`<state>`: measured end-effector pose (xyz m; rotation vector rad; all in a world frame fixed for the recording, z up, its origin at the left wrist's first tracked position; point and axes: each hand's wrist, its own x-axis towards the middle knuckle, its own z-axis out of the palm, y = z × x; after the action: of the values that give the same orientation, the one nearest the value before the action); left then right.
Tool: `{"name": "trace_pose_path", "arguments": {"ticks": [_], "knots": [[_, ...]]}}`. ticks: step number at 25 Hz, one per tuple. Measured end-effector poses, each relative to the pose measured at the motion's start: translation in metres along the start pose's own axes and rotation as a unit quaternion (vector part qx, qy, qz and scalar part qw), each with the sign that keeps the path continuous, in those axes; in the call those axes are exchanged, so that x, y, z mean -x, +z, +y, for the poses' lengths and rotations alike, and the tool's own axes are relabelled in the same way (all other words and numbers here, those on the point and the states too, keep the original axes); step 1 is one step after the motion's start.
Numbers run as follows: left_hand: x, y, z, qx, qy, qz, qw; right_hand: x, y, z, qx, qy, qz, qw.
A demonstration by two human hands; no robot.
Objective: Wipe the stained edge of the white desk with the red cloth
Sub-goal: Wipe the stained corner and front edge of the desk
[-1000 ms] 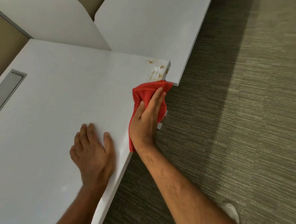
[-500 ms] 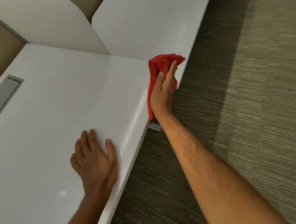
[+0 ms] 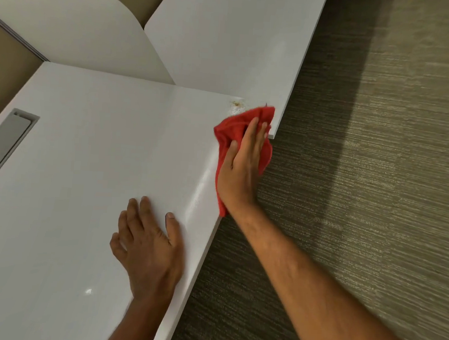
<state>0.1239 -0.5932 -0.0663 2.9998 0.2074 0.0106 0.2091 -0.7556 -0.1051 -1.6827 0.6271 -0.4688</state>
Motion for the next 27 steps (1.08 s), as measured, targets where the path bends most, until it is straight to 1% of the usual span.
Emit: {"name": "trace_pose_path", "arguments": {"ticks": [3, 5, 7, 9, 11, 13, 15, 18, 20, 23, 27], "knots": [[0.001, 0.0, 0.0, 0.0, 0.002, -0.001, 1.0, -0.046, -0.008, -0.005, -0.005, 0.014, -0.004, 1.0], [0.001, 0.0, -0.001, 0.002, -0.001, -0.001, 1.0, -0.054, -0.012, -0.006, -0.028, 0.016, -0.01, 0.999], [0.002, 0.0, -0.001, 0.004, 0.0, -0.004, 1.0, -0.034, -0.014, -0.006, -0.047, 0.011, -0.012, 0.999], [0.001, -0.001, -0.001, 0.003, 0.0, -0.003, 1.0, 0.01, -0.012, -0.003, -0.035, 0.002, -0.023, 0.999], [0.001, 0.0, 0.0, 0.001, -0.002, -0.004, 1.0, 0.062, -0.007, 0.0, 0.047, -0.017, -0.049, 0.998], [0.0, 0.0, -0.001, -0.003, -0.005, -0.005, 1.0, 0.096, -0.003, 0.001, 0.163, -0.042, -0.078, 0.983], [0.0, 0.0, -0.001, -0.004, -0.005, -0.008, 1.0, 0.097, -0.001, -0.003, 0.232, -0.037, -0.096, 0.967], [0.0, 0.0, -0.001, -0.001, -0.004, -0.009, 1.0, 0.06, -0.004, -0.016, 0.292, -0.026, -0.103, 0.95], [0.0, -0.001, -0.001, -0.003, -0.002, -0.009, 1.0, 0.034, -0.005, -0.023, 0.35, -0.045, -0.074, 0.933], [0.0, -0.001, -0.001, -0.004, 0.0, -0.011, 1.0, 0.004, -0.006, -0.026, 0.455, -0.108, 0.001, 0.884], [0.001, -0.002, -0.001, 0.002, -0.003, -0.014, 1.0, -0.029, -0.011, -0.029, 0.526, -0.164, 0.018, 0.834]]}}
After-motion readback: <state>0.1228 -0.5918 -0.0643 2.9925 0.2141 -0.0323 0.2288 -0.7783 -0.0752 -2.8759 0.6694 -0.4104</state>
